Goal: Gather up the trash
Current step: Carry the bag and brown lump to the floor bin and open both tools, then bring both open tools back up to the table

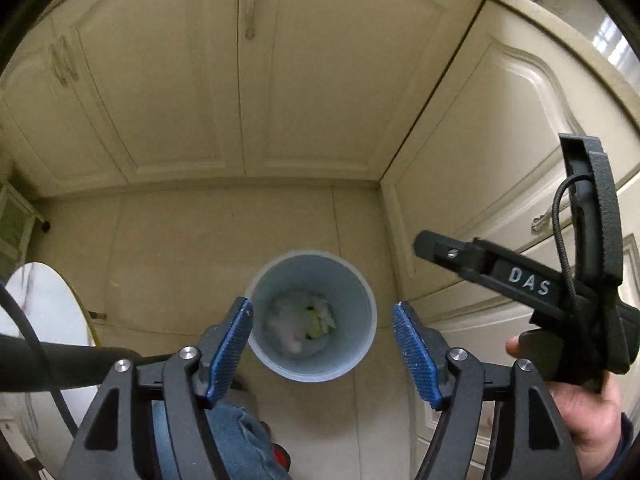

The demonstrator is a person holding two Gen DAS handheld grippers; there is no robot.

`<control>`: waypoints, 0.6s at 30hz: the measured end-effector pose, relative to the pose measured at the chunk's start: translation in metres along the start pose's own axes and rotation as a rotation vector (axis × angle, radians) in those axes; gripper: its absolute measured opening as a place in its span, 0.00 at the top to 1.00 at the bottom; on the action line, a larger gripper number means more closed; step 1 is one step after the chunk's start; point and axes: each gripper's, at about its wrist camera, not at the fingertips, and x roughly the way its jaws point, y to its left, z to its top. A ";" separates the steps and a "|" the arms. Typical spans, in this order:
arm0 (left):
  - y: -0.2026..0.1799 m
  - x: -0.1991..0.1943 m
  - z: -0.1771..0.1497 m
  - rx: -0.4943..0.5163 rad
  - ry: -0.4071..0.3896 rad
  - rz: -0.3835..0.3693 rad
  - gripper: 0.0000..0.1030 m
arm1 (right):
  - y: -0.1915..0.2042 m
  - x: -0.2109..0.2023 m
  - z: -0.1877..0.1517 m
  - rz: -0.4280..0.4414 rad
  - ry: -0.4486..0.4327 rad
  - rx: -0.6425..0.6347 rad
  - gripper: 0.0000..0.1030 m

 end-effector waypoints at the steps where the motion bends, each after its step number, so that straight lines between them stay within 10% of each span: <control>1: -0.003 -0.005 -0.002 0.008 -0.013 0.006 0.32 | -0.001 -0.004 0.000 -0.006 -0.009 0.007 0.00; 18: -0.033 -0.200 -0.068 0.074 -0.481 0.098 0.03 | 0.074 -0.162 -0.026 0.057 -0.268 -0.086 0.00</control>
